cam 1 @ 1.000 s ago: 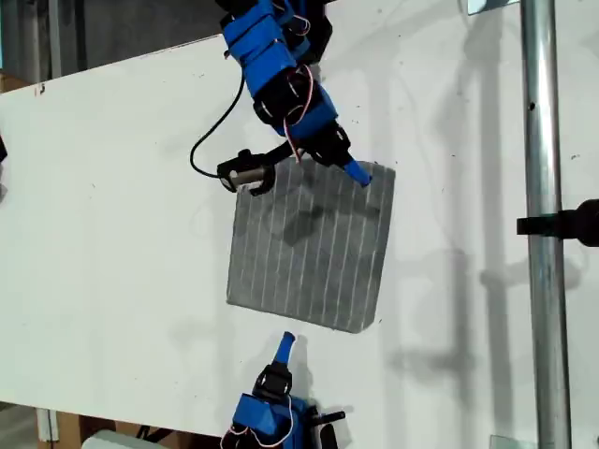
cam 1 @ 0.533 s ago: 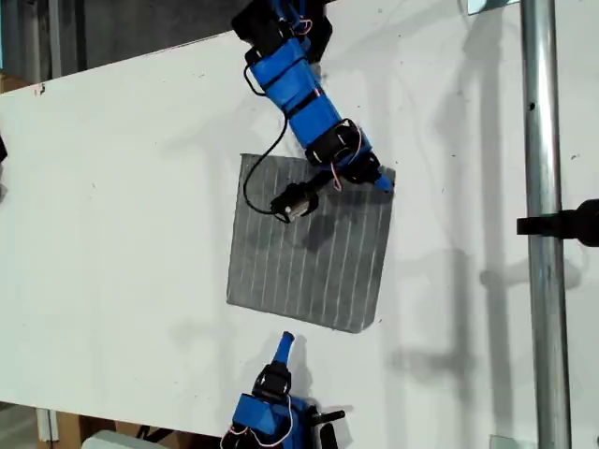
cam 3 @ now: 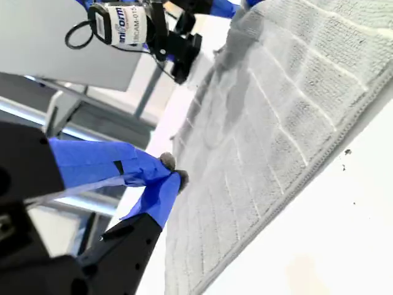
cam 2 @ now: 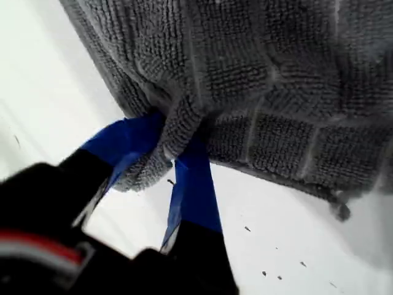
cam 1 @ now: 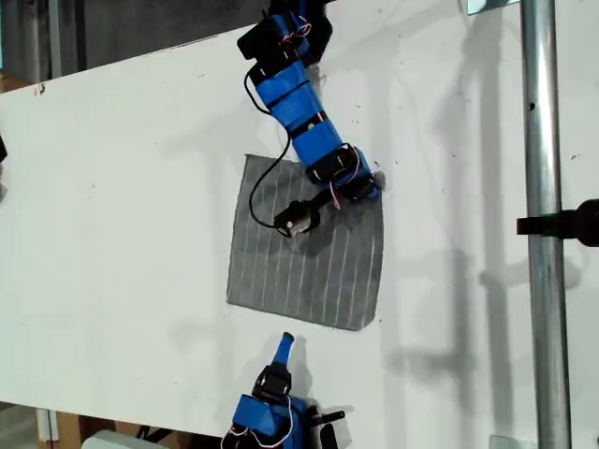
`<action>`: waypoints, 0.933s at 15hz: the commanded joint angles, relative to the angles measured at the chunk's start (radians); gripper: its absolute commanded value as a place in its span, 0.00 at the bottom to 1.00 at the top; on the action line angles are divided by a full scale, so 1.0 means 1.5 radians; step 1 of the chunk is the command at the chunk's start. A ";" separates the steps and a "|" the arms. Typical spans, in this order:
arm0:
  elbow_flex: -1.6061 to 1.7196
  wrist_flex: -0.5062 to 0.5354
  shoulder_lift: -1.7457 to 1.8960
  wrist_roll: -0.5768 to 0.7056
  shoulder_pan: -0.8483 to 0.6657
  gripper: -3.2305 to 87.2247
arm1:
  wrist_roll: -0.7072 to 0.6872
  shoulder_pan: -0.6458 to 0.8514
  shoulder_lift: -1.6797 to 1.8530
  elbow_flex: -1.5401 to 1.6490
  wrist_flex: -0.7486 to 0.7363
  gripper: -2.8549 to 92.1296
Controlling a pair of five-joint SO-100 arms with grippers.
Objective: Grasp corners of a towel and fold twice.
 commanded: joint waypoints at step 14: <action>-0.847 0.193 -0.977 0.202 0.110 0.01 | -0.030 0.012 0.035 -0.005 -0.033 0.03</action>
